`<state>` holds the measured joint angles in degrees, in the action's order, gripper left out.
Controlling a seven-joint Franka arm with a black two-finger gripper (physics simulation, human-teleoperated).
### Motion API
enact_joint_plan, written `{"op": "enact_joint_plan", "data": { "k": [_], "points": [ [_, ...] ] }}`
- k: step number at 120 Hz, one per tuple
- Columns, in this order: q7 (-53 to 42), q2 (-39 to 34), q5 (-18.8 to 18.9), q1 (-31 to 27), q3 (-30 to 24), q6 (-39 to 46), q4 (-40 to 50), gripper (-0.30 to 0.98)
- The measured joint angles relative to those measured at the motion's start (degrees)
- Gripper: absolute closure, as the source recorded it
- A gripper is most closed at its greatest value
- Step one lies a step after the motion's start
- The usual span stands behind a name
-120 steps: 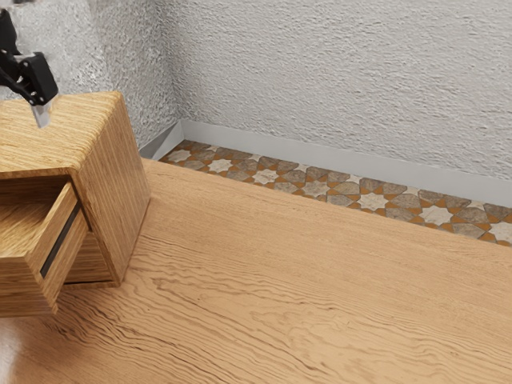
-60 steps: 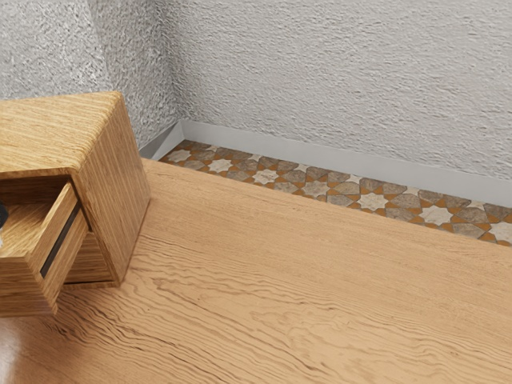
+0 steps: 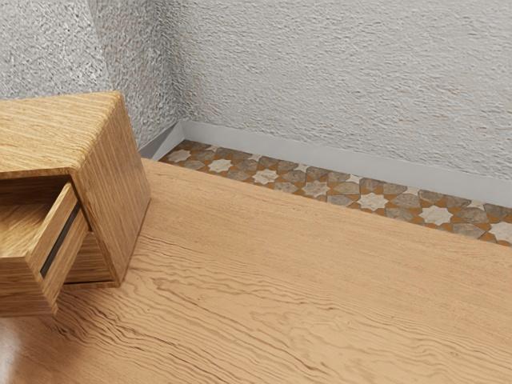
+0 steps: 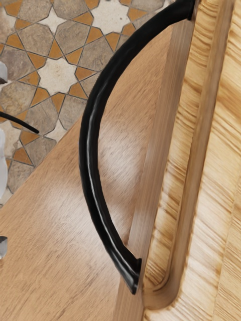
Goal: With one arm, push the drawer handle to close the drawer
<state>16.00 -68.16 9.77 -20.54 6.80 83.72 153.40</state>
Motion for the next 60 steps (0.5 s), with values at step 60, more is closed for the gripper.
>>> {"op": "enact_joint_plan", "data": {
  "k": [60],
  "points": [
    [-3.94, 2.62, 3.95, -1.28, -0.44, 8.76, 2.31, 0.73]
  ]
}}
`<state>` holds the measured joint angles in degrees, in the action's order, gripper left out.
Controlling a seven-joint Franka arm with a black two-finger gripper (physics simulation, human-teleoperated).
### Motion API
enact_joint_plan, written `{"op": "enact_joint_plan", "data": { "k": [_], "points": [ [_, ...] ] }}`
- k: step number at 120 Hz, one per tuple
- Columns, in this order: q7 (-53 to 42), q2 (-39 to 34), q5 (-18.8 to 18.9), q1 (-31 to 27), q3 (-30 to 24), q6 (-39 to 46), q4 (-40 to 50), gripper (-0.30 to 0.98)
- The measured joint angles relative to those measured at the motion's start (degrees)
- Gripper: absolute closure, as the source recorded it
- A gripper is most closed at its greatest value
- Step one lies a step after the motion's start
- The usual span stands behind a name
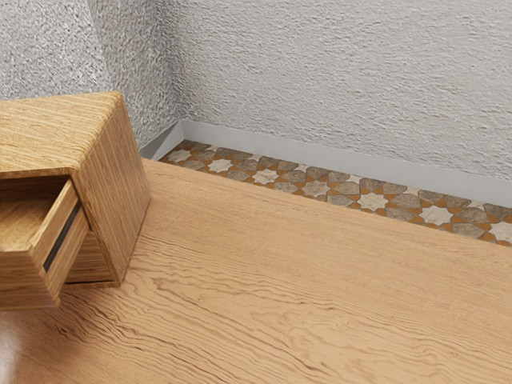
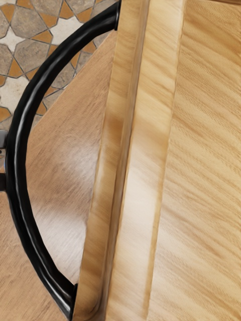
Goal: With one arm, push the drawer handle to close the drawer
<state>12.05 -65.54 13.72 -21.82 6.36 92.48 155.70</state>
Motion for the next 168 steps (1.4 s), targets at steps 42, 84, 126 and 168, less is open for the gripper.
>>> {"op": "enact_joint_plan", "data": {
  "k": [42, 84, 126, 168],
  "points": [
    [-1.35, 3.82, 0.49, 0.84, 1.87, 2.77, -2.14, 0.78],
    [-2.15, 9.38, 2.58, 2.91, 5.33, 5.31, -5.6, 0.78],
    [-2.62, 16.07, 2.86, 4.76, 6.98, 8.94, -8.59, 0.78],
    [-2.87, 24.17, 3.17, 7.66, 9.76, 12.2, -13.71, 0.79]
  ]
}}
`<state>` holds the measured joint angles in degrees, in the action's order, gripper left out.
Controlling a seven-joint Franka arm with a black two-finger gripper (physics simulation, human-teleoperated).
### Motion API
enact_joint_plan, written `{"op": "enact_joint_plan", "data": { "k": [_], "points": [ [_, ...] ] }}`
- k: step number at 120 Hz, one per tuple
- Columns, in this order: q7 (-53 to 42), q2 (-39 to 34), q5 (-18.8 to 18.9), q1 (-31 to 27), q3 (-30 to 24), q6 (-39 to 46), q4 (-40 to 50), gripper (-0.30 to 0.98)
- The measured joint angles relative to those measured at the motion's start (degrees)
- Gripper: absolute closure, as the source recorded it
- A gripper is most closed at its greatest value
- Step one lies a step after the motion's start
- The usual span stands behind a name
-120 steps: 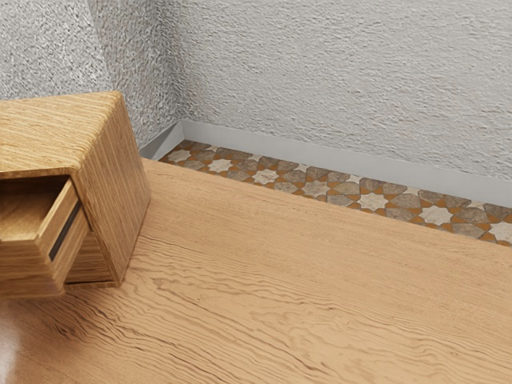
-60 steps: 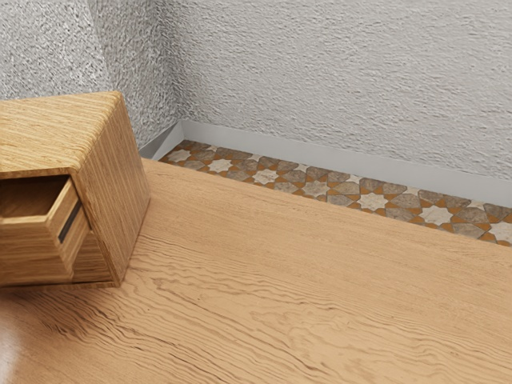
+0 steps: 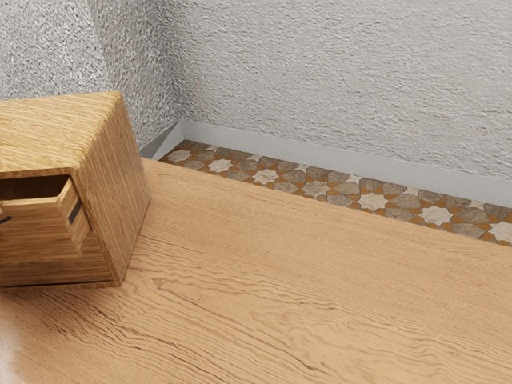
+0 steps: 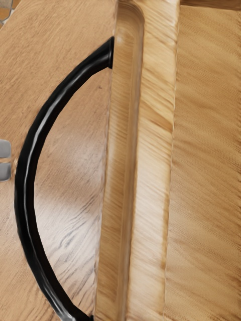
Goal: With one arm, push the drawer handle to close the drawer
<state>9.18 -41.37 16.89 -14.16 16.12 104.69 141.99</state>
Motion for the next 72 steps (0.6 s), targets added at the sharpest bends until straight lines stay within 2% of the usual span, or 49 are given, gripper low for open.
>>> {"op": "enact_joint_plan", "data": {
  "k": [72],
  "points": [
    [-0.23, 6.26, 0.73, 5.57, 4.75, 4.05, -4.66, 0.79]
  ]
}}
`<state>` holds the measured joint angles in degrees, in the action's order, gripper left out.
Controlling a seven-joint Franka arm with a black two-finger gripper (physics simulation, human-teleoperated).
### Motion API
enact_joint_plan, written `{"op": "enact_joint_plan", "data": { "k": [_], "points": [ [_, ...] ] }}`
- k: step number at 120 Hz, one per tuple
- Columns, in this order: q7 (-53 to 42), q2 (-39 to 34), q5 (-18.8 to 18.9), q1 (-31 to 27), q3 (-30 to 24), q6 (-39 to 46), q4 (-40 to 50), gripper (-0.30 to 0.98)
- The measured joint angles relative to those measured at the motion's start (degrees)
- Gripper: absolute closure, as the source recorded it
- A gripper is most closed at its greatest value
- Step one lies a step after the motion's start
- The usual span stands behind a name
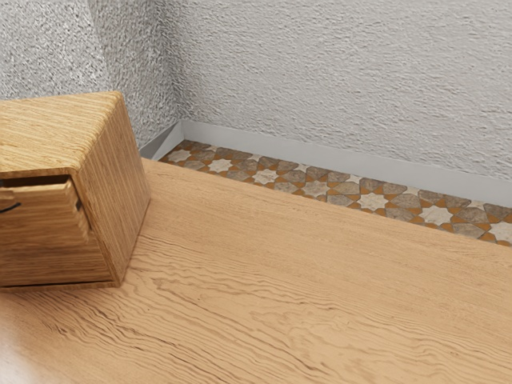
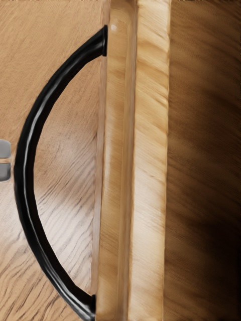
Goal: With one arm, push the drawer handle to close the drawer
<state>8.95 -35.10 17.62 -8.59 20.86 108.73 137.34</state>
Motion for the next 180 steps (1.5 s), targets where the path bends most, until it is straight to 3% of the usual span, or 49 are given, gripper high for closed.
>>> {"op": "enact_joint_plan", "data": {
  "k": [43, 75, 81, 86, 91, 112, 131, 146, 162, 180],
  "points": [
    [-0.02, 4.51, 0.81, 3.28, 2.72, 1.78, -3.28, 0.79],
    [0.22, 6.85, 1.35, 9.0, 7.35, 2.26, -5.82, 0.79],
    [0.28, 6.99, 1.33, 9.27, 7.62, 2.22, -5.81, 0.83],
    [0.46, 6.85, 1.64, 9.27, 7.66, 2.18, -5.76, 0.87],
    [0.49, 6.45, 1.55, 9.09, 7.55, 2.12, -5.63, 0.79],
    [0.53, 1.35, 1.35, 6.0, 3.07, 2.07, -3.13, 0.78],
    [0.63, -4.35, 0.16, 3.7, -3.04, -1.86, -0.63, 0.44],
    [0.07, -2.16, -5.11, 13.55, -7.42, -4.9, -5.4, 0.24],
    [-0.36, 7.17, -8.89, 22.52, -9.06, -6.85, -15.6, 0.13],
    [-0.83, 22.59, -11.87, 23.76, -14.23, -8.85, -32.5, 0.06]
  ]
}}
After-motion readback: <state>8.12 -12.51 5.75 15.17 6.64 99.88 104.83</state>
